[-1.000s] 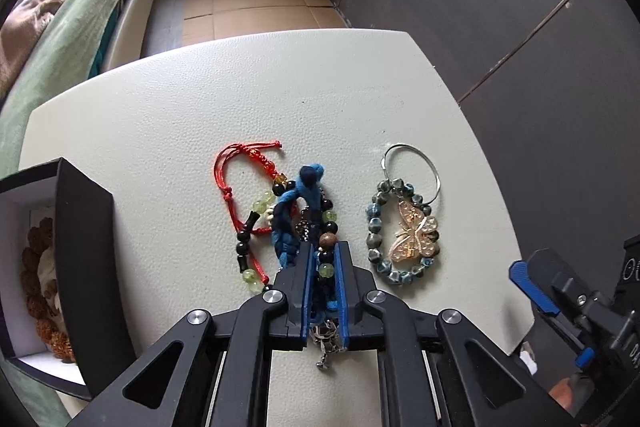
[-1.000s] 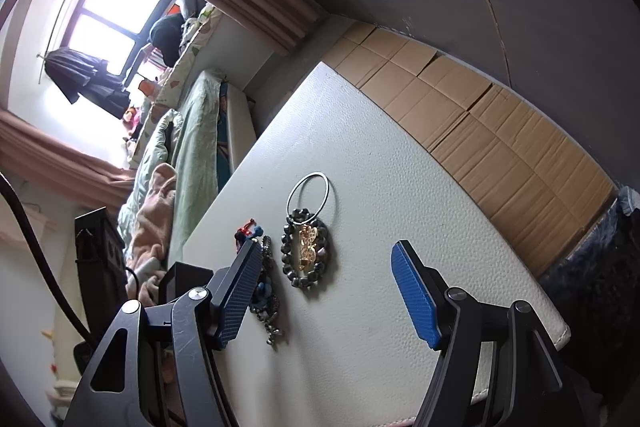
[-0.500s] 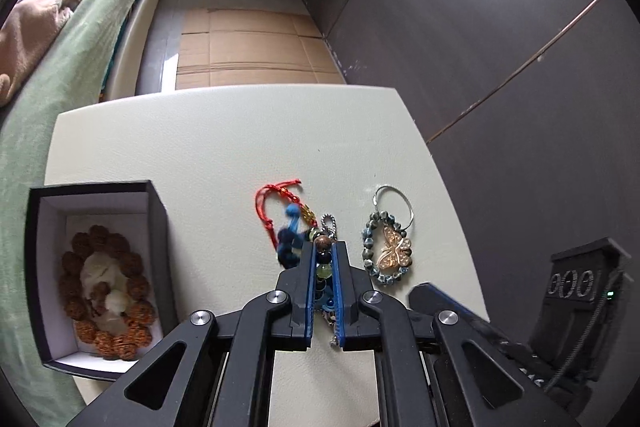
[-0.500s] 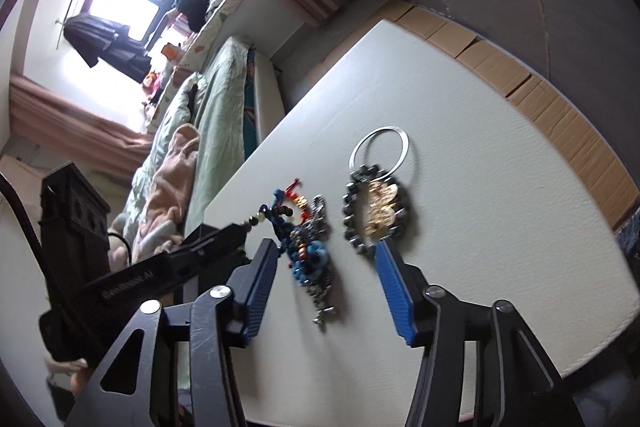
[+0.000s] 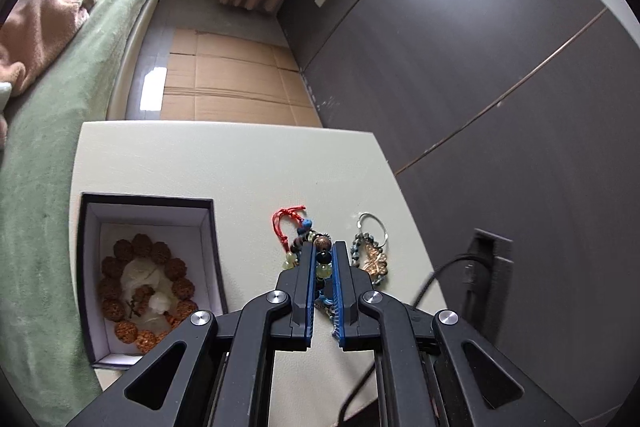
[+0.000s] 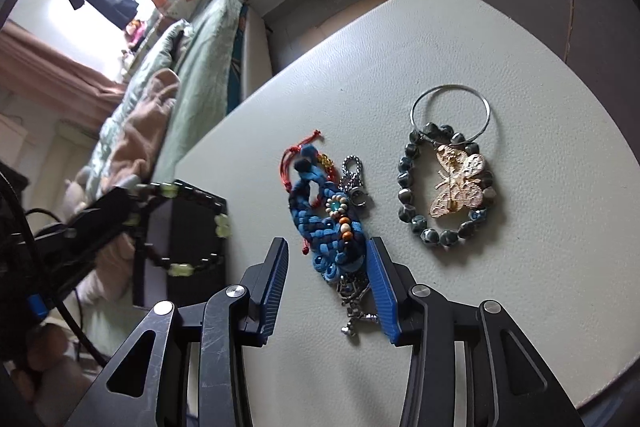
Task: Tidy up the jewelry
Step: 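Carry the bead bracelet into the box with the left tool while the right grasps the blue braided bracelet, then open the right tool to drop the blue braided bracelet into the box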
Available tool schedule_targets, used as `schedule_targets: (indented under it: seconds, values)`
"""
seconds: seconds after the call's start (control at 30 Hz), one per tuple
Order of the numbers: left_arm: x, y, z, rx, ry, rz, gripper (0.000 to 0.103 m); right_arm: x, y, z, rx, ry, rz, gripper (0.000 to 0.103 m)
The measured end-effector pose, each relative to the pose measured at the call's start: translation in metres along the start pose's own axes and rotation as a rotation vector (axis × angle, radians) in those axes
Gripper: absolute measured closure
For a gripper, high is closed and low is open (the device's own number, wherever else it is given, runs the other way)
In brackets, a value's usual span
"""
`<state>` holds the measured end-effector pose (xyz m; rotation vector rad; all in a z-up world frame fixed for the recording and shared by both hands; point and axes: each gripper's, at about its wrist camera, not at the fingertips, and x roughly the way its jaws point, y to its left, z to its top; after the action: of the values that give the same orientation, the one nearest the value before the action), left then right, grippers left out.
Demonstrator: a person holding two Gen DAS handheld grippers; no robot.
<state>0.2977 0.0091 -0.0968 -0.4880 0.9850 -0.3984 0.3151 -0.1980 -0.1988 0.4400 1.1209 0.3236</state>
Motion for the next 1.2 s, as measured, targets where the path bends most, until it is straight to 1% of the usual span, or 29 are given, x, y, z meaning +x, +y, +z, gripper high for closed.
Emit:
schedule_targets:
  seconds: [0.1, 0.13, 0.17, 0.27, 0.37, 0.47, 0.53, 0.6, 0.63, 0.67, 0.7, 0.73, 0.8, 0.87, 0.93, 1.0, 1.2]
  values:
    - [-0.021, 0.011, -0.003, -0.026, -0.042, -0.026, 0.095, 0.004, 0.005, 0.002, -0.024, 0.008, -0.047, 0.073]
    - [-0.026, 0.014, -0.004, -0.034, -0.054, -0.029, 0.095, 0.004, 0.005, 0.002, -0.024, 0.007, -0.057, 0.083]
    - [-0.032, 0.019, -0.004, -0.044, -0.066, -0.036, 0.095, 0.003, 0.006, 0.003, -0.023, 0.006, -0.062, 0.089]
    - [-0.050, 0.032, -0.003, -0.078, -0.104, -0.054, 0.095, -0.003, 0.011, 0.005, -0.047, -0.016, -0.081, 0.090]
    - [-0.063, 0.043, -0.002, -0.096, -0.136, -0.038, 0.095, -0.012, 0.022, 0.005, -0.081, -0.040, -0.088, 0.090]
    - [-0.066, 0.054, -0.003, -0.134, -0.131, -0.029, 0.095, -0.026, 0.031, 0.005, -0.103, -0.067, -0.091, 0.091]
    - [-0.063, 0.067, -0.001, -0.178, -0.117, -0.006, 0.095, -0.035, 0.041, 0.005, -0.120, -0.086, -0.093, 0.091]
    - [-0.057, 0.076, 0.001, -0.224, -0.072, 0.011, 0.089, -0.044, 0.050, 0.005, -0.136, -0.102, -0.083, 0.091]
    - [-0.052, 0.081, 0.003, -0.249, -0.042, 0.015, 0.071, -0.048, 0.055, 0.004, -0.140, -0.109, -0.075, 0.091]
    - [-0.051, 0.085, 0.003, -0.268, -0.027, 0.016, 0.048, -0.052, 0.061, 0.004, -0.144, -0.118, -0.066, 0.091]
    - [-0.052, 0.087, 0.002, -0.281, -0.038, 0.017, 0.039, -0.055, 0.067, 0.003, -0.151, -0.126, -0.058, 0.091]
    - [-0.059, 0.088, 0.000, -0.281, -0.072, 0.020, 0.031, -0.059, 0.074, 0.002, -0.160, -0.134, -0.050, 0.091]
    - [-0.071, 0.088, -0.002, -0.266, -0.125, 0.037, 0.027, -0.066, 0.088, 0.001, -0.182, -0.143, -0.025, 0.091]
    - [-0.081, 0.090, -0.003, -0.263, -0.150, 0.035, 0.025, -0.069, 0.103, 0.001, -0.206, -0.149, -0.003, 0.091]
    - [-0.088, 0.095, -0.003, -0.268, -0.170, 0.052, 0.025, -0.072, 0.117, 0.000, -0.228, -0.152, 0.017, 0.091]
    - [-0.093, 0.099, -0.004, -0.270, -0.188, 0.087, 0.025, -0.073, 0.130, -0.001, -0.250, -0.148, 0.038, 0.091]
    - [-0.102, 0.106, -0.003, -0.260, -0.210, 0.130, 0.025, -0.064, 0.158, -0.002, -0.280, -0.131, 0.099, 0.091]
